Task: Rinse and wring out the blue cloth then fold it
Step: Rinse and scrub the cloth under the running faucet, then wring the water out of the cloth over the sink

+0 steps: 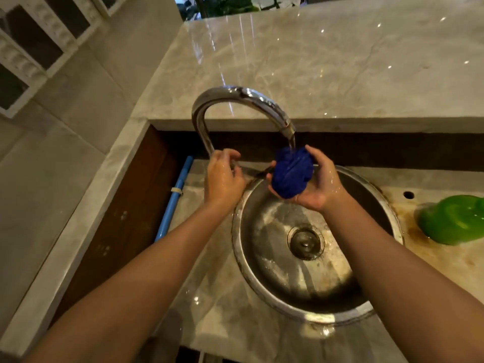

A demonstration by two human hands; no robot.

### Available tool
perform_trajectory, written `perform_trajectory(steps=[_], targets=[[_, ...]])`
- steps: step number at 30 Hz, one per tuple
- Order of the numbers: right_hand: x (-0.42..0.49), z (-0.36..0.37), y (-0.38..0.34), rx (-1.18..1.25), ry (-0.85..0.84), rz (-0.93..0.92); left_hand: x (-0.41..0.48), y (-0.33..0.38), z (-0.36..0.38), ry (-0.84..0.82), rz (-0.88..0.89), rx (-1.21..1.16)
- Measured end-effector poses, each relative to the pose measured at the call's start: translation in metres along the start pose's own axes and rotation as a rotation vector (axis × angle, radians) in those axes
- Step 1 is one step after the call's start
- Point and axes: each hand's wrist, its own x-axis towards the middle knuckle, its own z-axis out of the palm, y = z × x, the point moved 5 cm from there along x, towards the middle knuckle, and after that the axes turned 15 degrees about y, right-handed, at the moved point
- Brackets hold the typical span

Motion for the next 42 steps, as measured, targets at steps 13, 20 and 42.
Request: perform_trajectory(steps=[13,20,42], targets=[[0.012,-0.005,0.006,0.026,0.001,0.018,0.006,-0.006,0.036,-0.312,-0.086,0.307],[0.003,0.003,0.004,0.054,-0.016,0.019,0.0,-0.003,0.026,-0.366,0.17,0.501],[-0.017,0.002,-0.004,0.048,0.097,-0.066,-0.011,0.0,0.056,-0.564,0.699,0.915]])
